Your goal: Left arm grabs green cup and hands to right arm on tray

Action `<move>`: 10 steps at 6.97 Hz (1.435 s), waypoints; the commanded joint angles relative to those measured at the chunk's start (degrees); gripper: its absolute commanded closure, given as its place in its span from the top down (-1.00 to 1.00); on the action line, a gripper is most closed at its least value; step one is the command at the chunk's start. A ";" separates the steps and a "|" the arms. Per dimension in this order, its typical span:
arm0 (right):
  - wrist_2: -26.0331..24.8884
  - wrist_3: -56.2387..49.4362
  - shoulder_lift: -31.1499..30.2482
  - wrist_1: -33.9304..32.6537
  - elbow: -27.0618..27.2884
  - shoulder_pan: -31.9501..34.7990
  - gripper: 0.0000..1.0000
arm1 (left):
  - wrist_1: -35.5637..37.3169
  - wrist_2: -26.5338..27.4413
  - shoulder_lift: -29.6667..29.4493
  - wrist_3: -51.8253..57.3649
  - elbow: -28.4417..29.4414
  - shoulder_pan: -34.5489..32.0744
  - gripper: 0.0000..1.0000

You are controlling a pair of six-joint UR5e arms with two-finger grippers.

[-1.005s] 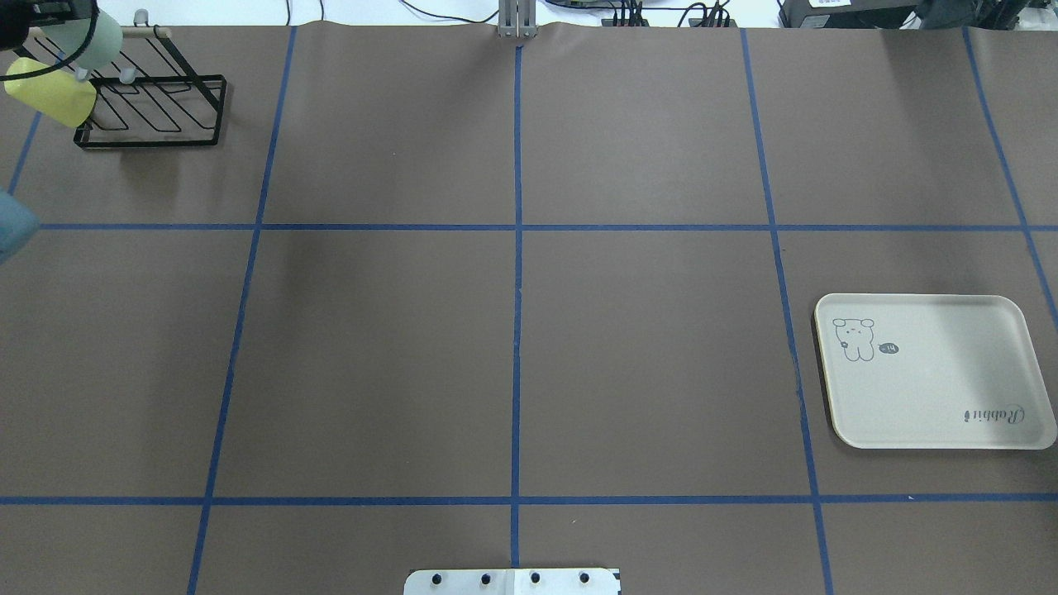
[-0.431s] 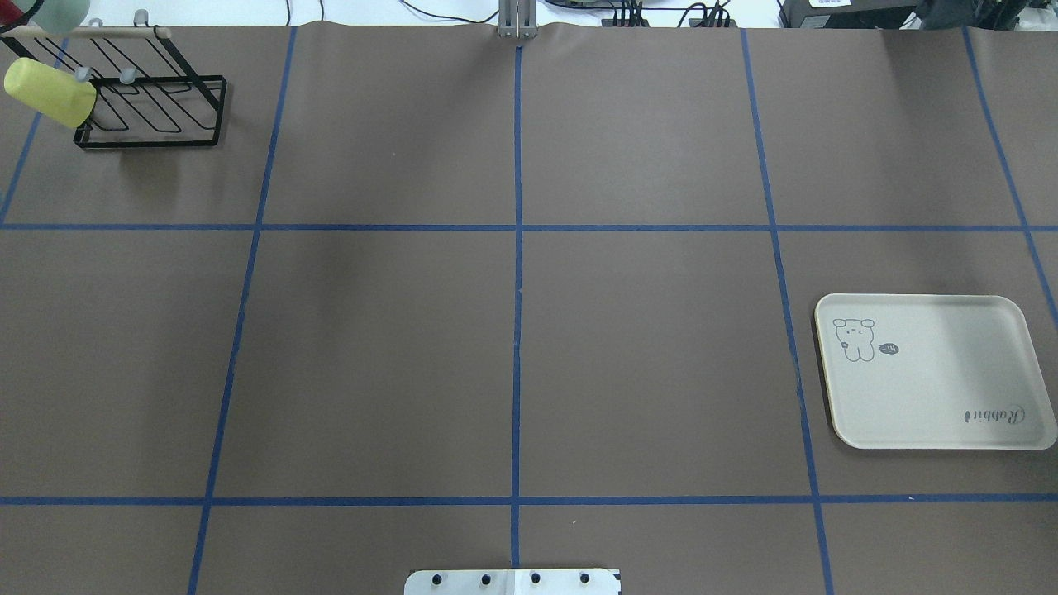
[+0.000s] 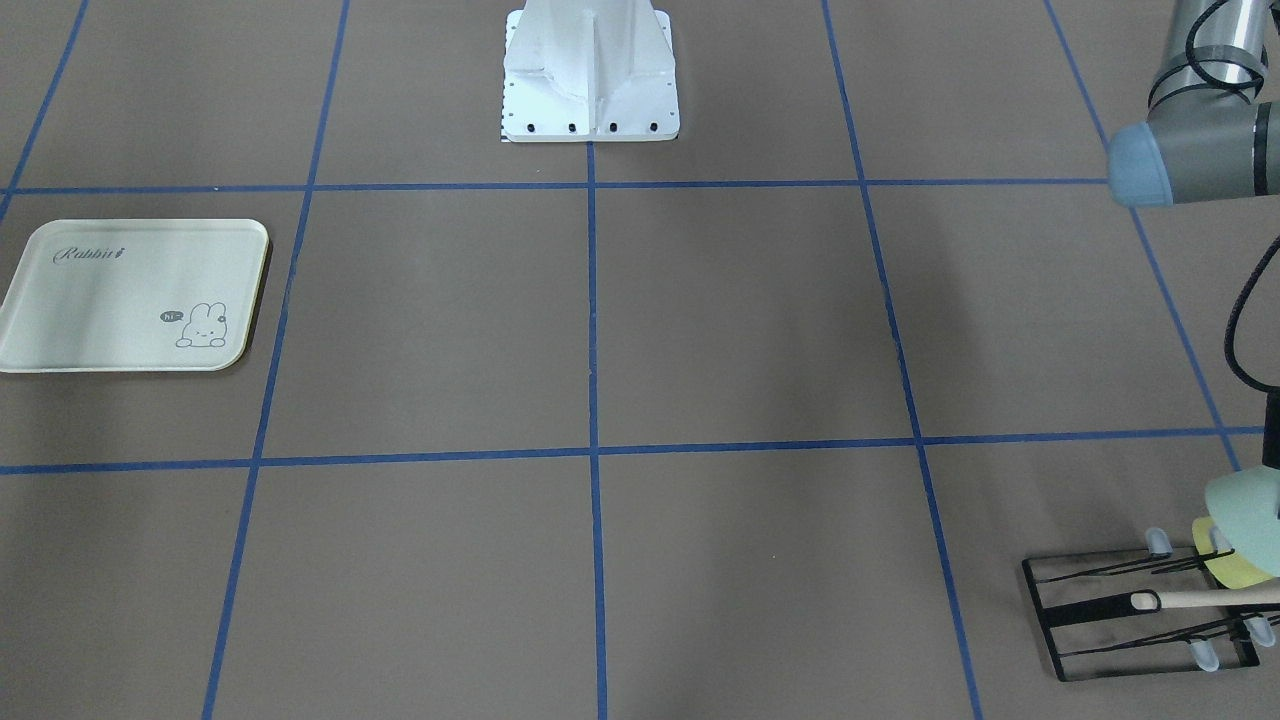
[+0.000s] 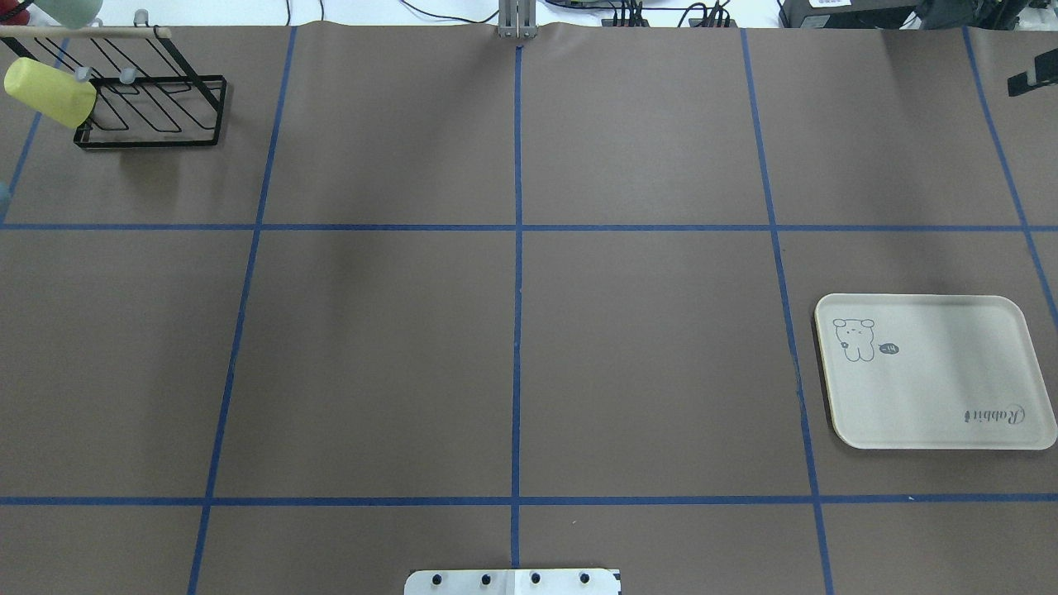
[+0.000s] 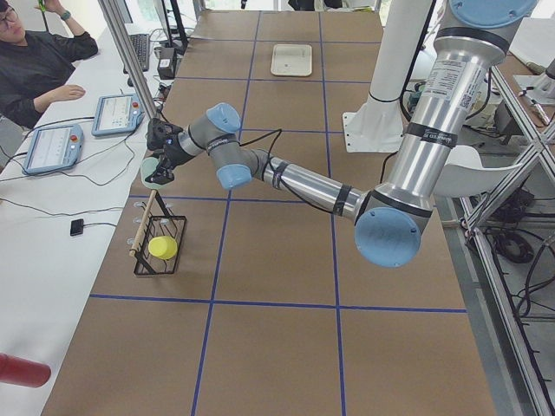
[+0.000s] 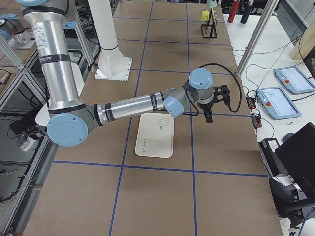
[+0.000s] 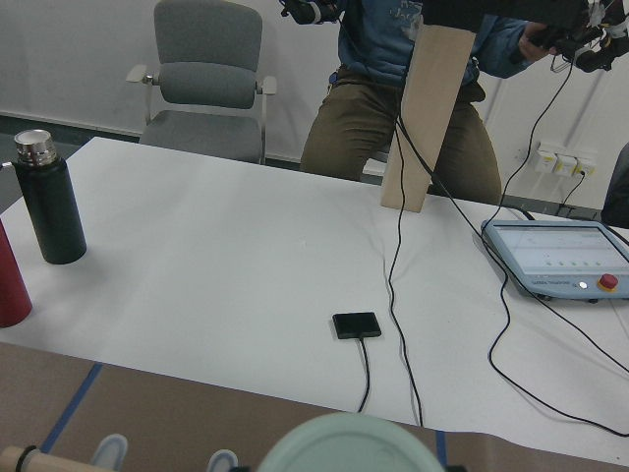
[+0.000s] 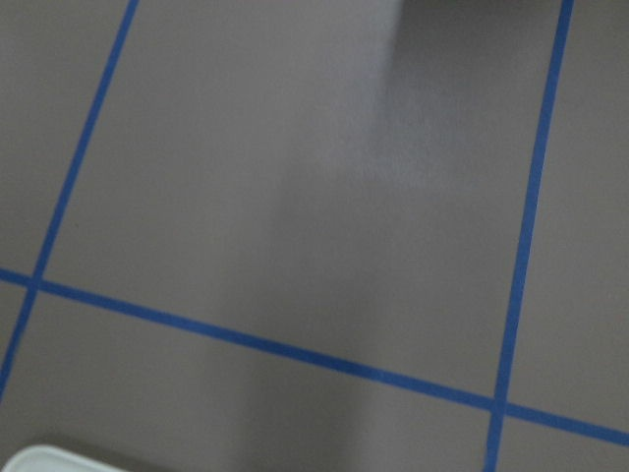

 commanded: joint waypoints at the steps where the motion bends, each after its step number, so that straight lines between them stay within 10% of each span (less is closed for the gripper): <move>1: 0.28 28.59 5.99 11.61 0.03 -7.13 0.97 | -0.24 -0.16 -0.44 -16.50 -3.30 3.95 -0.59; 5: 0.63 54.51 12.17 23.84 2.03 -14.43 0.98 | 0.63 -1.29 -2.02 -38.87 -14.02 15.65 -0.59; 10: -0.16 71.15 14.37 46.34 2.49 -20.77 0.98 | -0.32 -19.31 -10.90 -69.14 -14.66 18.21 -0.59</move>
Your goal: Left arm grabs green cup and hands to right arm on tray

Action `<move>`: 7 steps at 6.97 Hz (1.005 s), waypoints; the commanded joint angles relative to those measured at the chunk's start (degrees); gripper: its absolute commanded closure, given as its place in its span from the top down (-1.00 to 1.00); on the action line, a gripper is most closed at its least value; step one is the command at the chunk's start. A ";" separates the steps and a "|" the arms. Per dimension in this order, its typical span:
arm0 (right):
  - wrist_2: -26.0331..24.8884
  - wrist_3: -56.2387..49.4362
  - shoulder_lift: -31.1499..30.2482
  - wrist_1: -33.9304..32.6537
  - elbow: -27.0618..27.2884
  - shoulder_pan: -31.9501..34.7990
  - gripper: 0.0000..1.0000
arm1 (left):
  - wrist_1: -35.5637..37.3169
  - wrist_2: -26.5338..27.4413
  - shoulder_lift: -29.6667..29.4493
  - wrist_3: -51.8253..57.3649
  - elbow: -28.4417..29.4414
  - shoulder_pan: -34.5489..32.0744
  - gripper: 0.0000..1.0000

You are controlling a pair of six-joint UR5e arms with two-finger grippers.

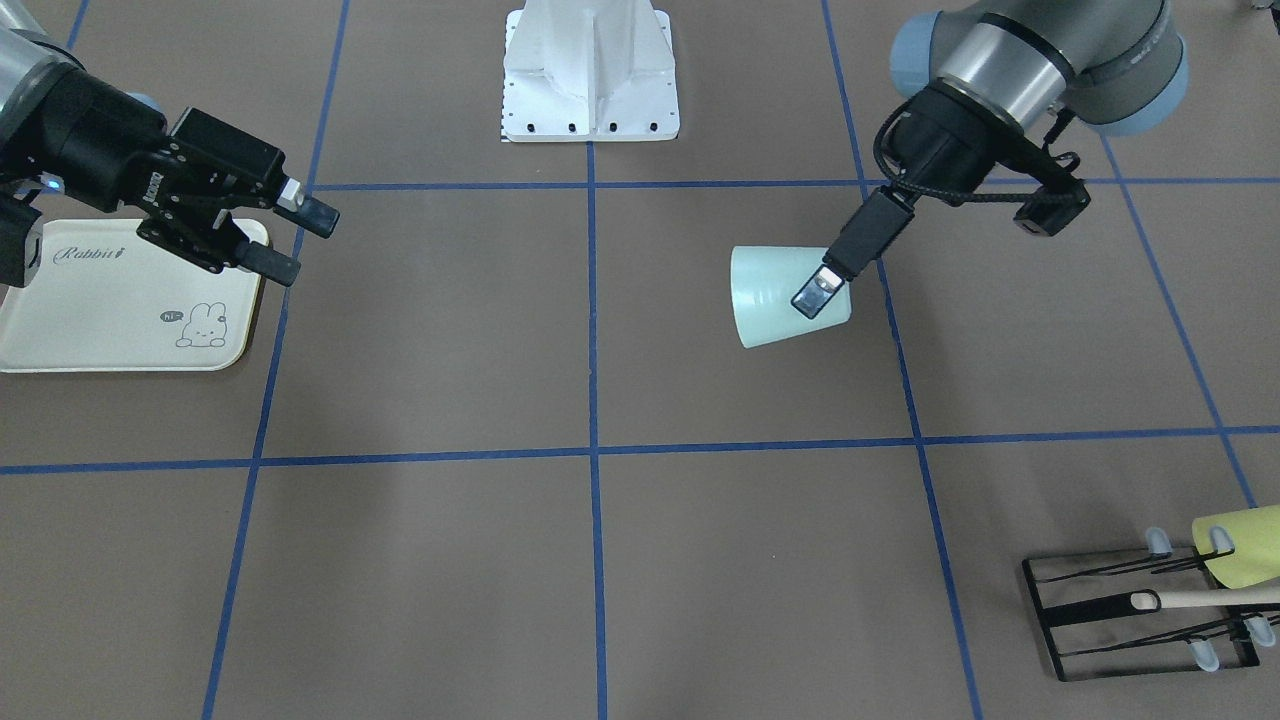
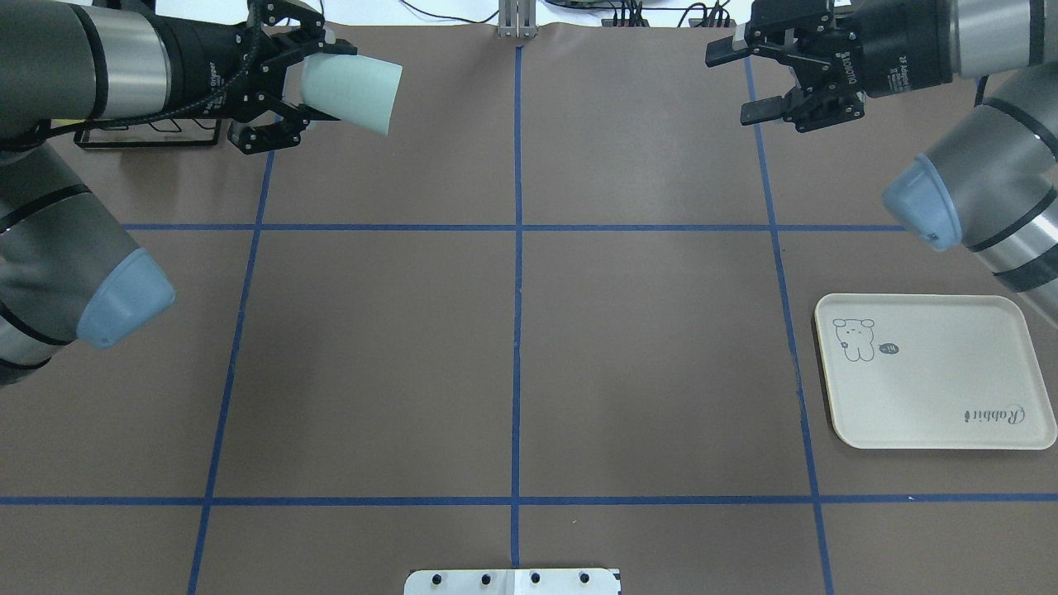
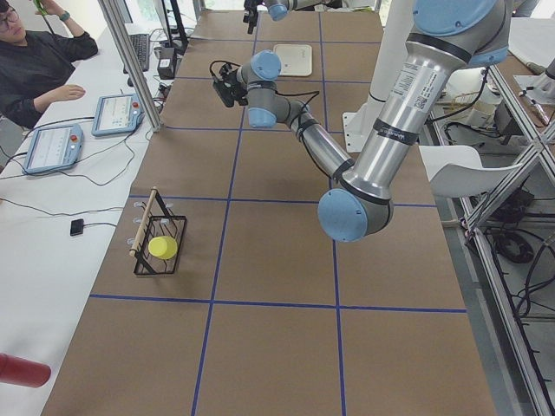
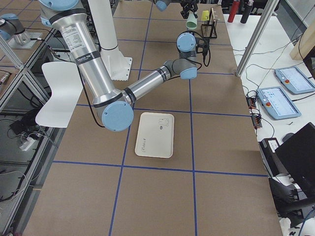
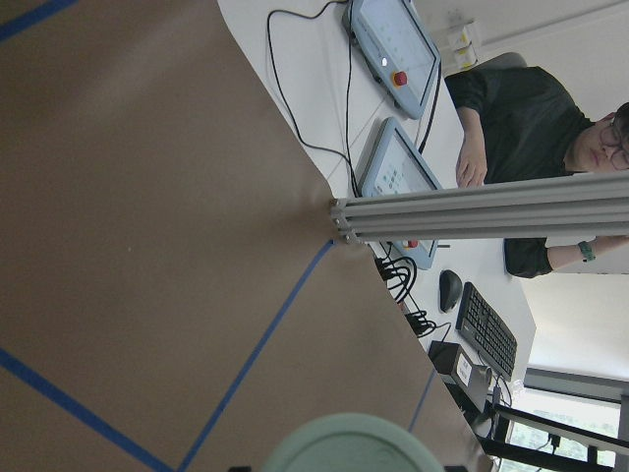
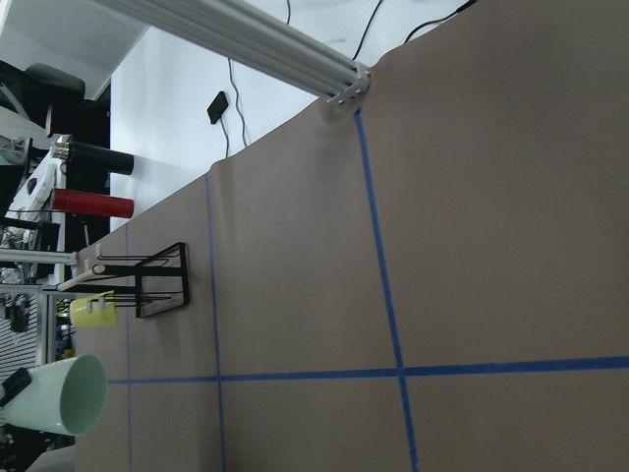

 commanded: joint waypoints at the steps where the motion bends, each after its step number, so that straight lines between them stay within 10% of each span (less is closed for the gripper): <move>1: -0.94 3.90 1.03 7.19 0.51 -2.34 0.98 | 0.24 -2.45 -2.26 -12.94 -2.23 0.90 -0.59; 7: -17.45 3.38 1.21 19.34 1.49 -14.38 0.92 | -0.46 -2.36 -5.69 -36.59 -5.07 4.25 -0.59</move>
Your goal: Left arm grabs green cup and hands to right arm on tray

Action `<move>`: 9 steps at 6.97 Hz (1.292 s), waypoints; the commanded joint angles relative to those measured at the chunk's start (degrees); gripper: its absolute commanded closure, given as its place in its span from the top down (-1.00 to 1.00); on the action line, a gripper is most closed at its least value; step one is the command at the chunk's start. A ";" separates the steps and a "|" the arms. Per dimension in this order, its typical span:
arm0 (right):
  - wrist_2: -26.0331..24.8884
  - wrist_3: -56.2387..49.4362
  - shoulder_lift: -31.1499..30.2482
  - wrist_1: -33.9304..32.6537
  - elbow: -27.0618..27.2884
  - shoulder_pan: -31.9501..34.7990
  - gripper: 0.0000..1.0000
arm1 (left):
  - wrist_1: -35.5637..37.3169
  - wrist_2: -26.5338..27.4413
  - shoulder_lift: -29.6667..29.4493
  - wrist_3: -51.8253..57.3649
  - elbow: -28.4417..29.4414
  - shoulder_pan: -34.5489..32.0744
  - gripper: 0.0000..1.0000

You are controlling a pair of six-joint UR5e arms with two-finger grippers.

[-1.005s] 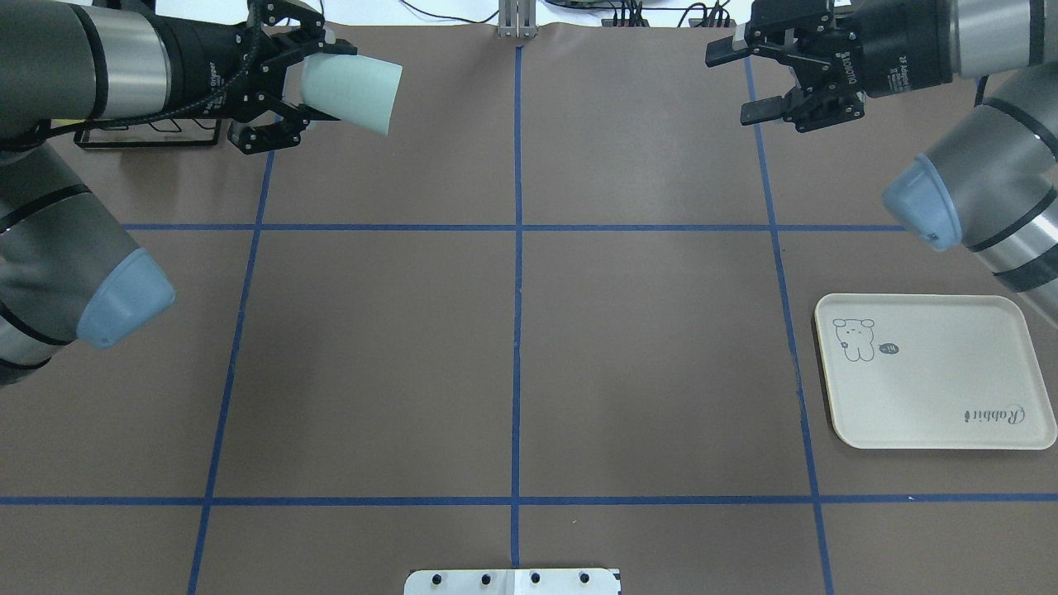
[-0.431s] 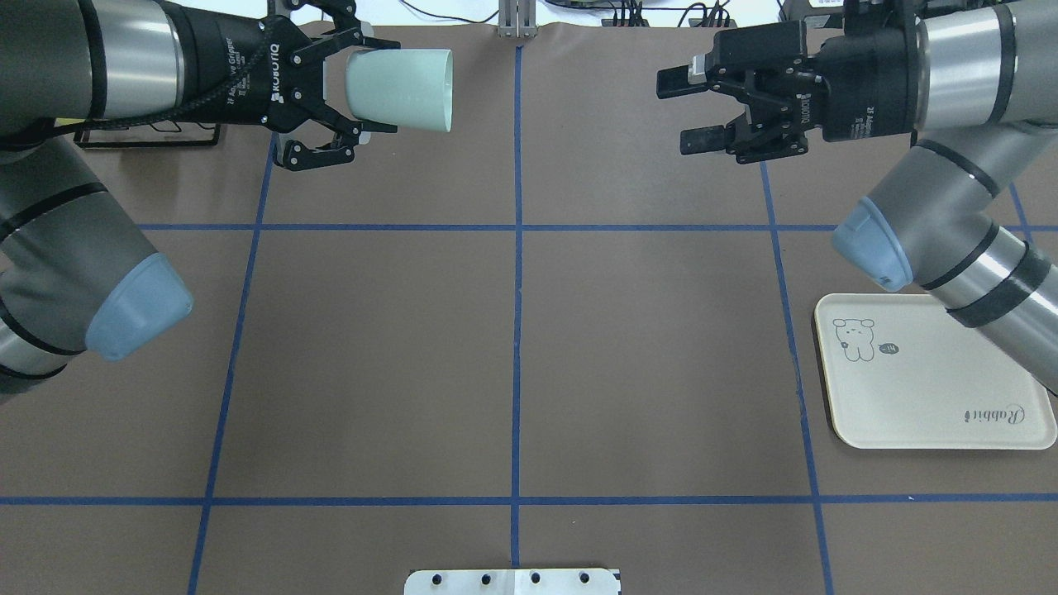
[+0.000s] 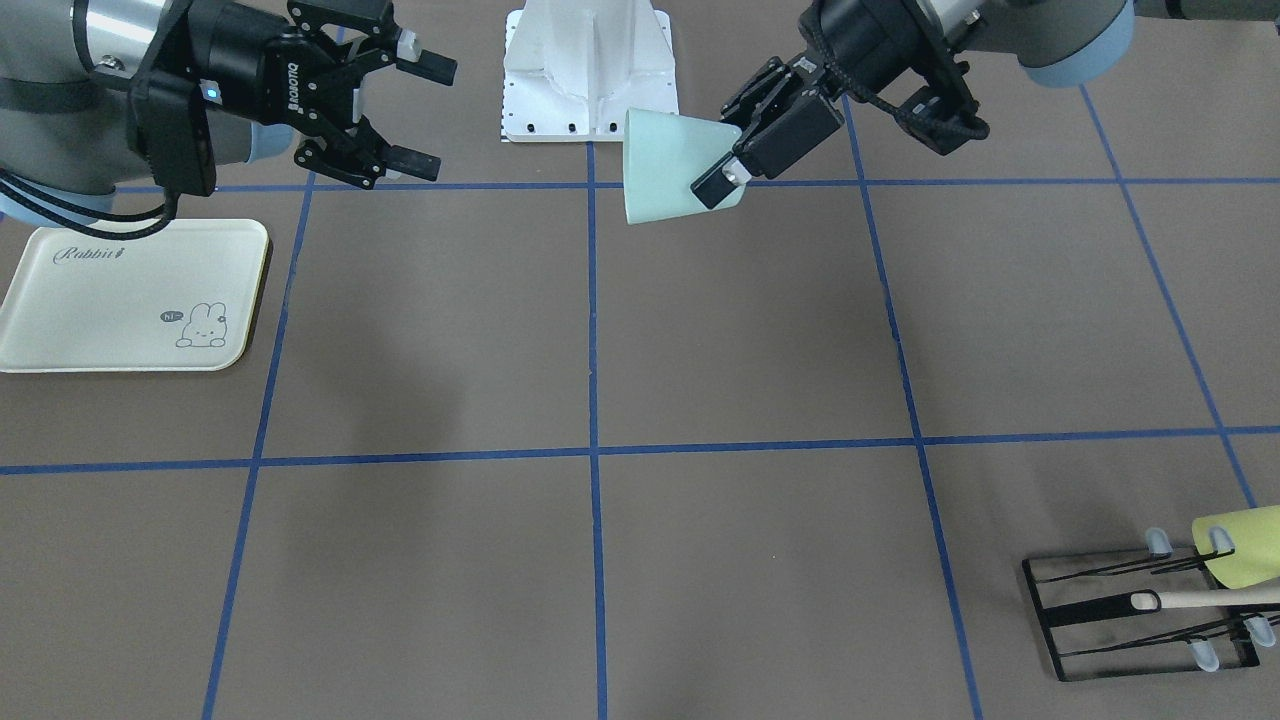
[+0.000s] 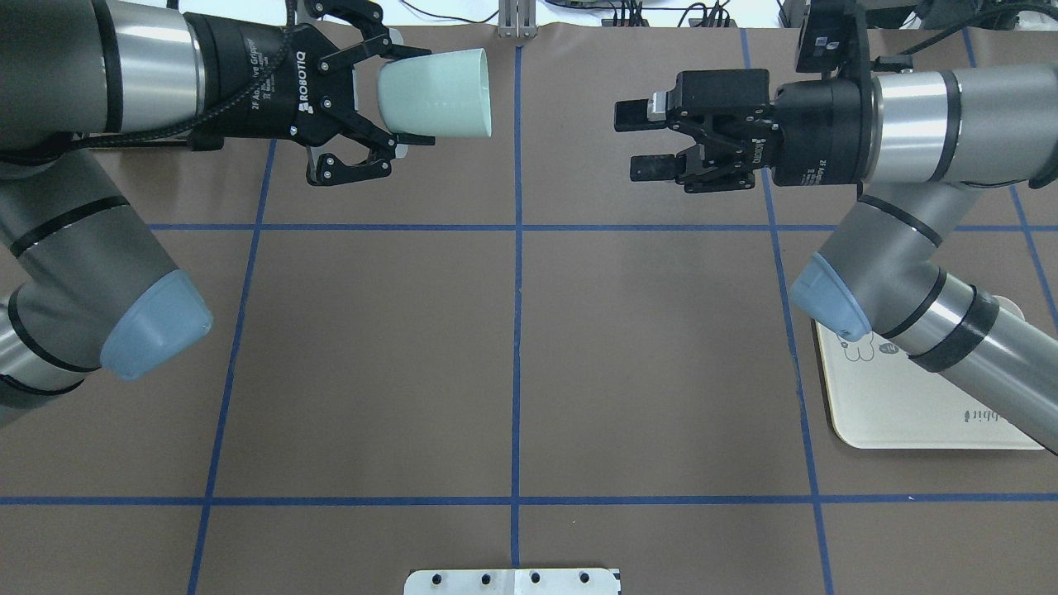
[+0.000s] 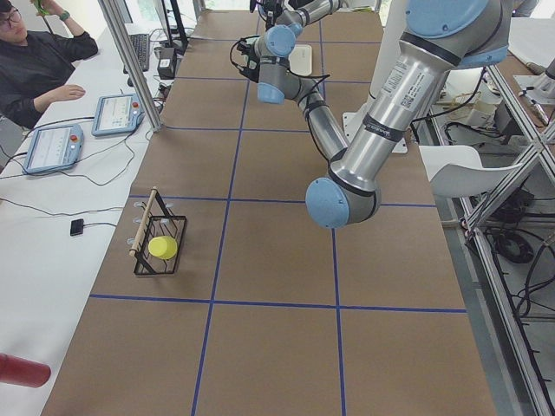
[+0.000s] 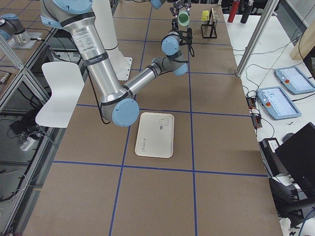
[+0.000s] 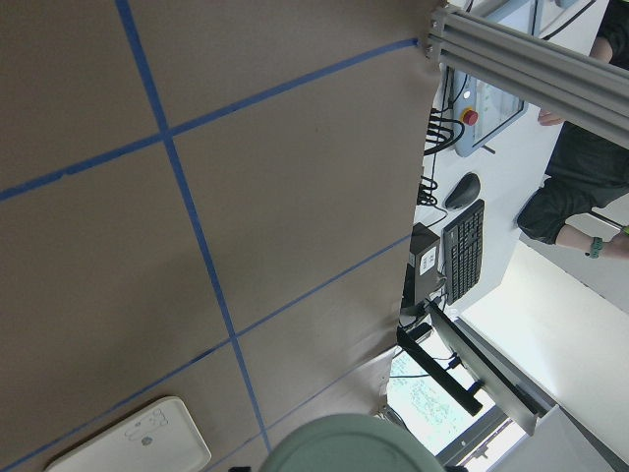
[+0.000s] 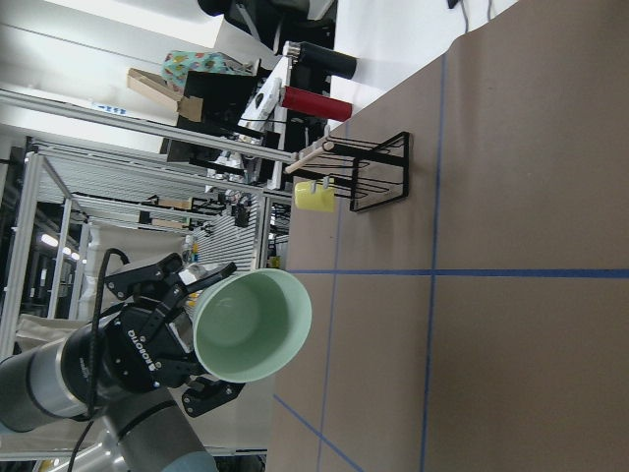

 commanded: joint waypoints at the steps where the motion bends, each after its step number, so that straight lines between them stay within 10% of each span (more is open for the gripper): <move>1: -3.26 -2.06 0.12 0.32 -0.13 -3.13 0.85 | -0.08 0.23 -1.68 -4.85 -0.05 0.72 -0.58; 9: -4.77 -5.77 0.56 0.14 -0.57 -4.64 0.64 | -0.08 0.67 -3.45 -8.20 0.65 4.24 -0.58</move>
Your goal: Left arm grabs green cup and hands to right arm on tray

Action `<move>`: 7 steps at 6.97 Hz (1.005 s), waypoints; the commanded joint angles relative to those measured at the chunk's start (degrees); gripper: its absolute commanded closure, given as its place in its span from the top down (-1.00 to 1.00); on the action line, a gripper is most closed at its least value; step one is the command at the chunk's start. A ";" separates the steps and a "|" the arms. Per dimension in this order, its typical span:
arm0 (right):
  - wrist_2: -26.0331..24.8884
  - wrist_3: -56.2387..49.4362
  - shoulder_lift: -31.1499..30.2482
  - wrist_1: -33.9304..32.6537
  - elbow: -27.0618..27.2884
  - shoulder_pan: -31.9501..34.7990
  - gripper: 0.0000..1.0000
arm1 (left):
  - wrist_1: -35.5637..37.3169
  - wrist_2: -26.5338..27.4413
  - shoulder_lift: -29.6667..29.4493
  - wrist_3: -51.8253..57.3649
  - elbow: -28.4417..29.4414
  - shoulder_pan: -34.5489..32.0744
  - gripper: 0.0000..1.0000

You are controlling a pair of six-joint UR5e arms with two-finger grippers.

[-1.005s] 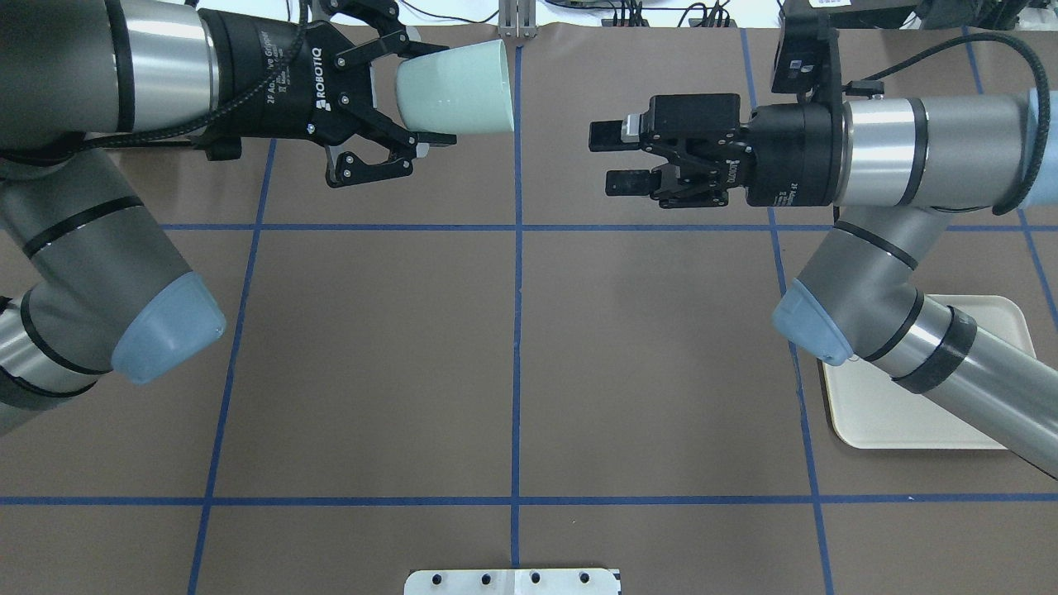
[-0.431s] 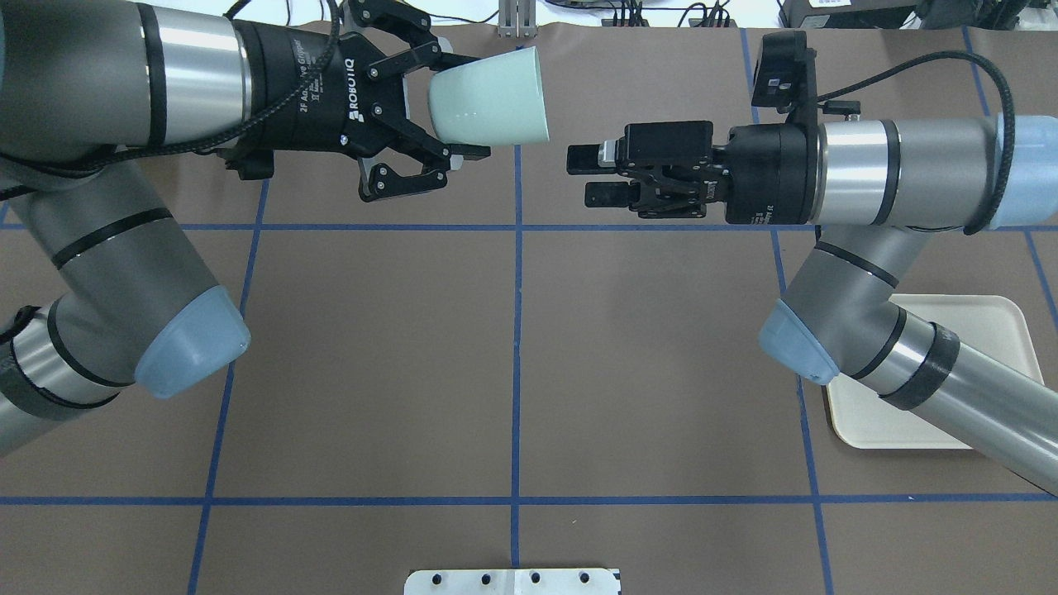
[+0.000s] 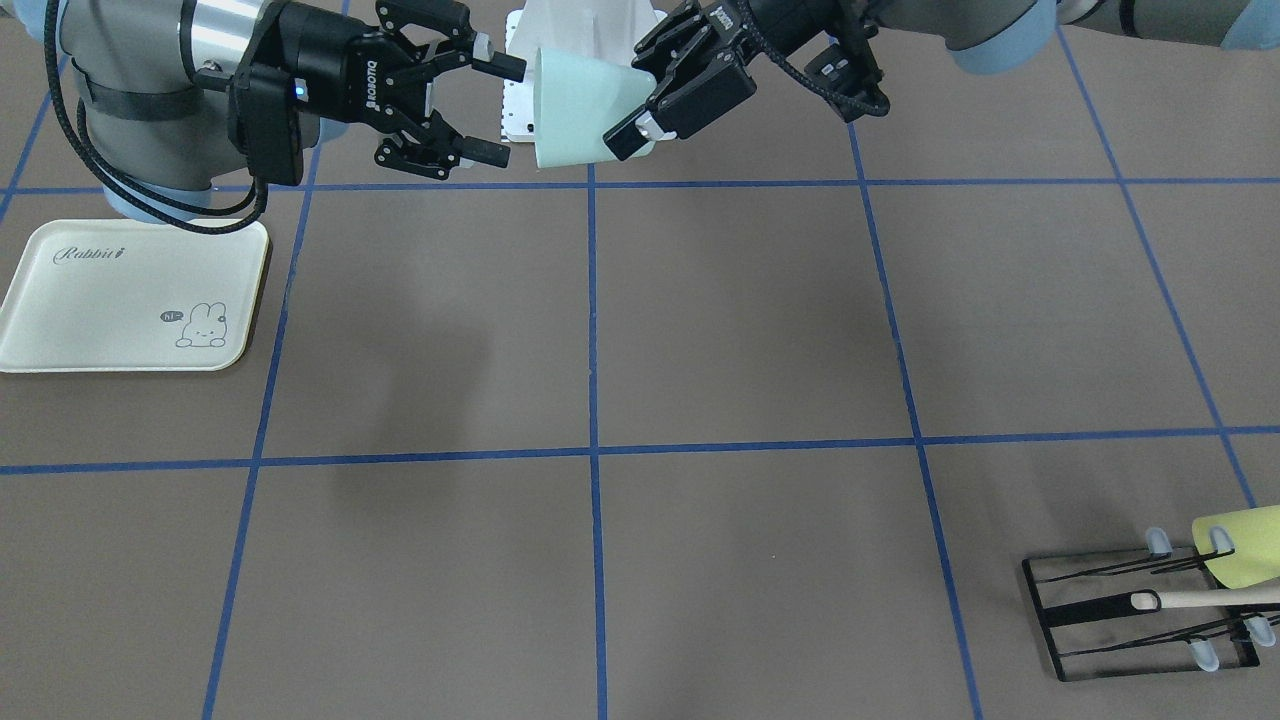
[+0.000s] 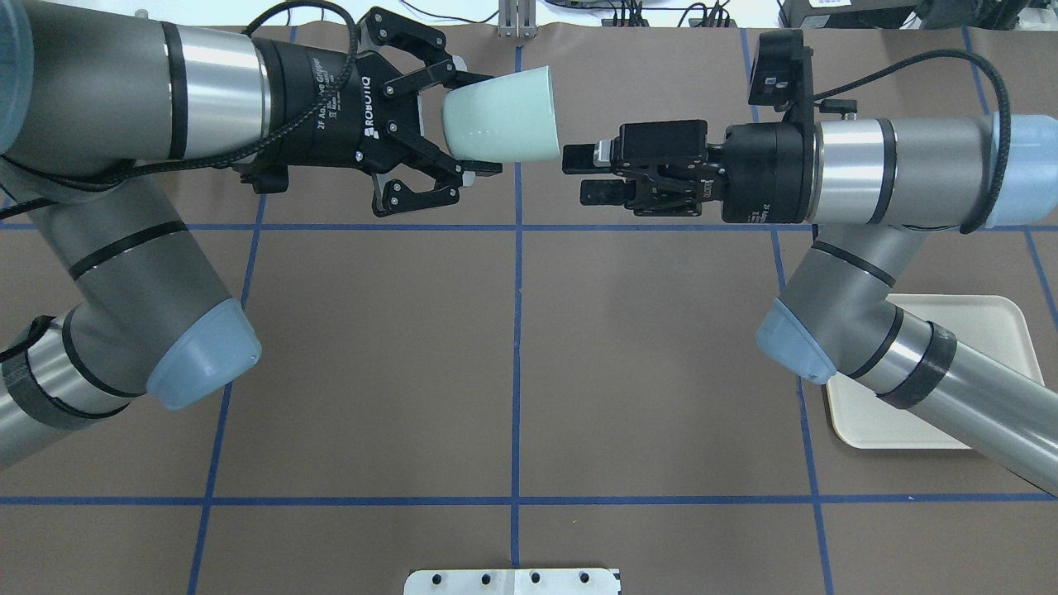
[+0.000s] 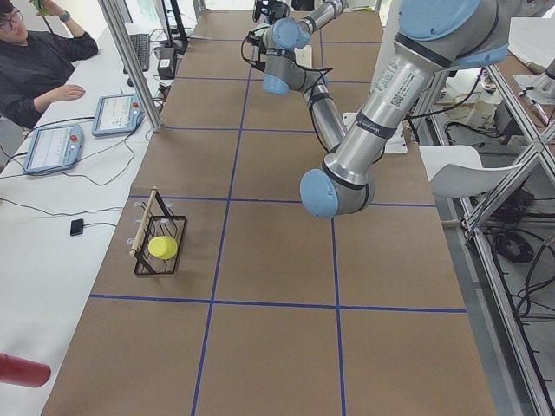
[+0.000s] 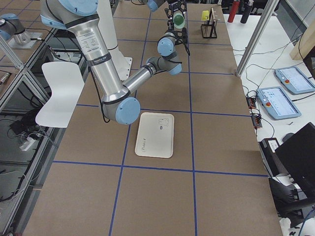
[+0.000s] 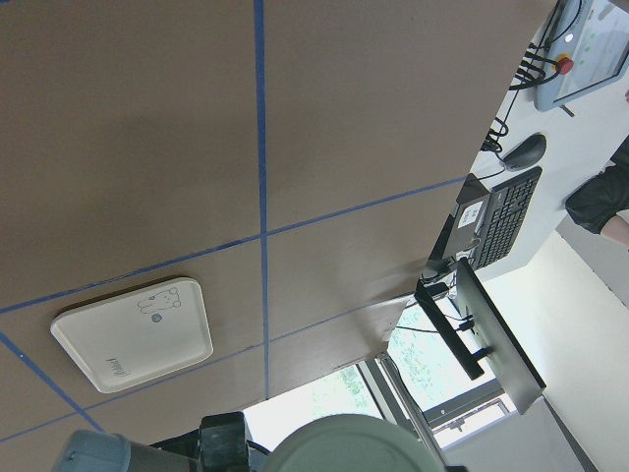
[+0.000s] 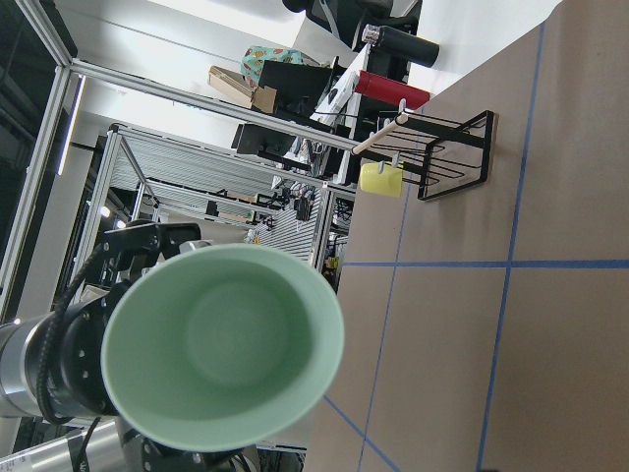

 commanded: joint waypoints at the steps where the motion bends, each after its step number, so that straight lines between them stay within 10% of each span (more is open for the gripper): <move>1: 0.08 -0.01 -0.31 -0.01 -0.19 0.21 0.64 | 0.00 -0.11 0.31 0.42 0.03 0.31 -0.59; 7: -0.27 -0.18 -0.22 -0.10 -0.46 0.21 0.61 | 0.00 0.06 0.14 0.16 -0.24 1.81 -0.59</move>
